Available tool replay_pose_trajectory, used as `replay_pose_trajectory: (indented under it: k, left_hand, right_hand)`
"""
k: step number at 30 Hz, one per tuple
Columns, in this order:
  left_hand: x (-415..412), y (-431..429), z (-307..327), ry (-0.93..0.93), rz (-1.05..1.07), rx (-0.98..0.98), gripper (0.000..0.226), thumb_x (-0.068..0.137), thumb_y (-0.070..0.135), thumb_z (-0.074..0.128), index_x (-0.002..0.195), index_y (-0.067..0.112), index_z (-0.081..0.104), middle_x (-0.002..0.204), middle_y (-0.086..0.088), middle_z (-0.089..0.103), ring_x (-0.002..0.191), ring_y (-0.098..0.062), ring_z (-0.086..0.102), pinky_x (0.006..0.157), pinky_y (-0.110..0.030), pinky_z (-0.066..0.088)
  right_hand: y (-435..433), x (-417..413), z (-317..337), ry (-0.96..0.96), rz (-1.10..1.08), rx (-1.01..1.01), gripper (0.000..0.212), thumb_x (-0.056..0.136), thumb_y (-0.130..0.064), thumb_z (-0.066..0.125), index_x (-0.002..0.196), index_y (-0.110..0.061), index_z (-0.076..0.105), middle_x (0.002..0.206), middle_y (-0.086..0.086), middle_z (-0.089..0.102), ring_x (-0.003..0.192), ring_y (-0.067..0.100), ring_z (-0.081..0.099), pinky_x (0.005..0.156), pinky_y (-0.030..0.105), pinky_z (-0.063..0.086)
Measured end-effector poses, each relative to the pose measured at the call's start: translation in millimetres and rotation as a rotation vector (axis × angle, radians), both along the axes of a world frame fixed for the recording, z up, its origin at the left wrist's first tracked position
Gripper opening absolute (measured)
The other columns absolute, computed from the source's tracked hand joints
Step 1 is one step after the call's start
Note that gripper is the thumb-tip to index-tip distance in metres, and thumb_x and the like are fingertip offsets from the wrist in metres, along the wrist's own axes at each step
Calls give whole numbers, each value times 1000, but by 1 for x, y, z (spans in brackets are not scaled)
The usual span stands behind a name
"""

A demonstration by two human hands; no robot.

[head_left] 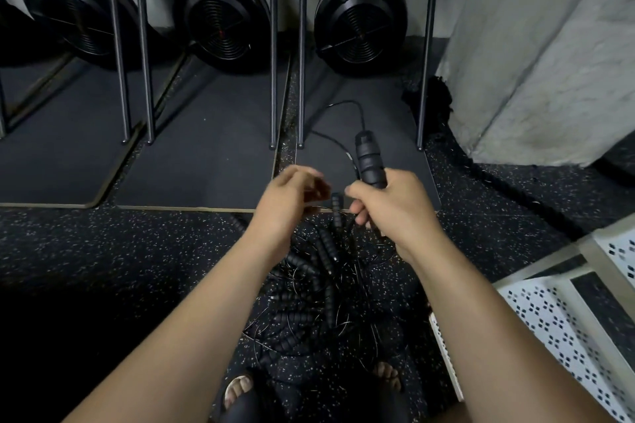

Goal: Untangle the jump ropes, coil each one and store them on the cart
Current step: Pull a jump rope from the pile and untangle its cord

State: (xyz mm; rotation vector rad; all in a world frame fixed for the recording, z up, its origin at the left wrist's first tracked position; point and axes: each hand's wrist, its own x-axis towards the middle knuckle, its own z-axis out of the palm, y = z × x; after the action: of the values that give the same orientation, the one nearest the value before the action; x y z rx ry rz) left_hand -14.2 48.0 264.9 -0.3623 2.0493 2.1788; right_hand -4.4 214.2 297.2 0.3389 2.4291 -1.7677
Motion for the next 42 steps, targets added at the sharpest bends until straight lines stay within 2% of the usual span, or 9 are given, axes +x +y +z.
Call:
replay_pose_trajectory:
  k: [4,7,10,13,19,25,30,34,42]
  left_hand:
    - [10,13,-8,47,-386,-184,38,95,-12,46,113,7,74,116,-10,78,112,-17,72,90,-18,50]
    - [14,18,-18,97,-471,-255,30,97,-9,59,113,12,74,112,-3,78,101,-16,69,102,-30,50]
    - [13,21,-21,190,-467,-292,14,97,10,76,110,16,74,106,5,74,95,-10,68,97,-27,51]
    - [12,24,-26,380,-442,-557,11,95,31,81,103,23,78,103,4,68,95,-16,68,91,-29,53]
    - [2,12,-22,581,-272,-774,9,97,22,80,105,25,80,94,4,60,79,-7,60,75,-5,39]
    - [-8,5,-19,553,-172,-897,17,97,30,79,113,30,80,98,5,57,85,-18,58,74,-30,48]
    - [-9,5,-20,620,-154,-942,16,95,31,80,88,17,80,96,2,56,94,-26,56,75,-34,46]
    - [-7,4,-20,710,-195,-928,15,94,27,71,88,15,78,94,1,56,88,-28,57,73,-37,50]
    - [-3,2,-8,652,-267,-805,14,90,13,85,93,27,83,89,3,63,76,-11,62,70,-29,52]
  right_hand:
    - [7,2,16,29,-42,-178,6,92,-7,73,88,-6,68,63,6,67,51,17,57,48,29,43]
    - [14,4,25,39,-63,-284,9,93,-5,73,88,-7,66,63,6,64,49,16,53,45,26,42]
    - [17,9,33,35,-53,-351,9,94,-5,73,89,-8,66,67,7,64,51,17,53,46,26,42]
    - [14,13,39,28,-28,-437,10,96,-5,71,88,-8,66,66,6,64,51,16,52,46,27,43]
    - [11,14,51,154,-88,-547,11,99,-3,68,90,-7,64,65,4,66,52,15,55,49,25,46]
    - [11,15,55,195,-110,-588,8,98,-5,70,92,-7,65,67,5,67,55,16,58,53,26,47]
    - [7,11,48,211,-87,-614,2,99,-7,70,98,-8,69,76,7,73,63,17,65,57,26,50]
    - [-1,10,25,117,6,-465,23,95,-3,77,116,1,69,76,9,73,58,15,62,54,26,50]
    - [3,0,-1,142,15,45,10,95,-21,77,94,-15,70,73,0,79,63,15,74,68,44,61]
